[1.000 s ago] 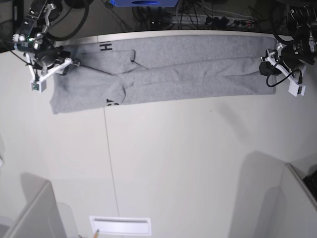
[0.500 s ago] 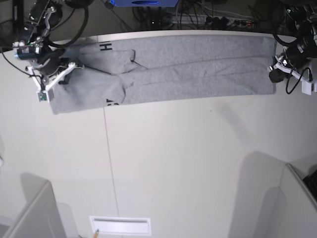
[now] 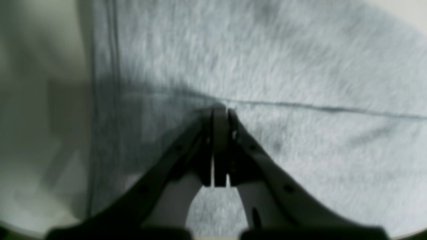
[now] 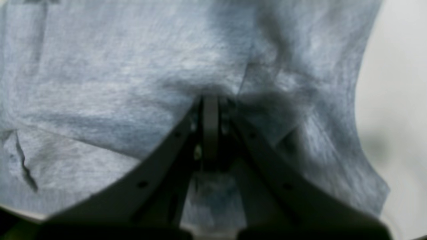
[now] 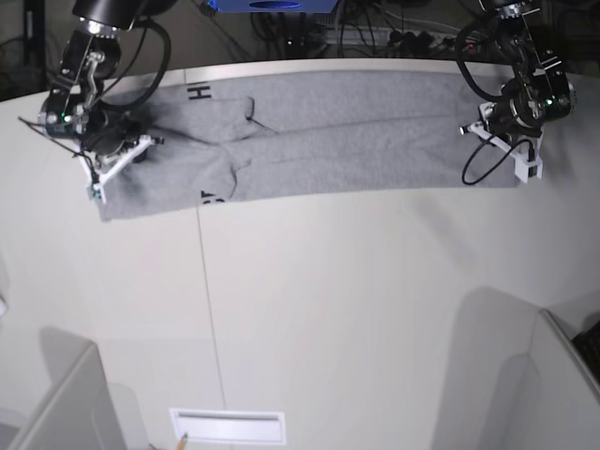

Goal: Fold the T-shirt properly
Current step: 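Move right gripper to the collar end, left gripper to the hem end, then grasp both strip ends and move left gripper toward the right gripper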

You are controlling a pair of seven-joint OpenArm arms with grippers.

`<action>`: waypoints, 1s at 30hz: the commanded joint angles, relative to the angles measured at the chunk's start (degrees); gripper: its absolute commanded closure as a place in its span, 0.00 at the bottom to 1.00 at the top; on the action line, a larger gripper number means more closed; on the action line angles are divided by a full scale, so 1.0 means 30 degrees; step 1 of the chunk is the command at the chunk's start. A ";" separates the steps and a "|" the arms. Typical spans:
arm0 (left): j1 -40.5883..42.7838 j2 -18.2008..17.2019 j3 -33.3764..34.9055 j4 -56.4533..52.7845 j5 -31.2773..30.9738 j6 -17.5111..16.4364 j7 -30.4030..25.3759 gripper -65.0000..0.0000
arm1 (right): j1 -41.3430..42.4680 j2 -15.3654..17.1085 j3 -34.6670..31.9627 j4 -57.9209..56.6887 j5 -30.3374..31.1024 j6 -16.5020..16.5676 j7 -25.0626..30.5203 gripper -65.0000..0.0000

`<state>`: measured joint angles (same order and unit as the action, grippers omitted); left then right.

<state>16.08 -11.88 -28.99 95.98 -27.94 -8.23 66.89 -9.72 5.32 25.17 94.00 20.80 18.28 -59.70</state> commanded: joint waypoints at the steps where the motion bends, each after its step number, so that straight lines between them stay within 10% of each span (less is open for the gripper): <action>1: -0.0216 -0.0070 0.0302 -0.0801 0.0626 0.0150 -0.0246 1.00 | 0.0323 0.0497 0.0123 -0.0255 -0.0148 -0.0453 0.0428 1.00; 6: -0.2179 -0.0040 0.0829 -0.3233 0.0685 0.0150 -0.0598 1.00 | 0.1583 0.1083 0.0153 -0.2804 -0.0119 -0.1977 0.1952 1.00; 16: -0.6223 -0.0099 0.0595 -0.3233 0.0392 0.0150 -0.0481 1.00 | 0.4689 0.1435 0.0035 -0.3625 -0.0002 -0.1713 0.2685 1.00; 24: -0.4230 -0.1769 -0.3830 -0.1182 -0.6436 0.0120 0.0809 1.00 | 0.3107 -0.0324 0.0123 0.4199 -0.0002 -0.0190 0.0604 1.00; 30: -0.2179 -0.1916 -0.7024 -0.0420 -0.7638 0.0120 0.1131 1.00 | 0.1524 -0.1232 0.0035 0.5049 -0.0002 0.0015 0.0516 1.00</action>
<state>10.26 -16.25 -49.93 93.51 -49.39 -7.66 71.33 -6.17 1.06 25.21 108.01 20.05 18.00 -59.77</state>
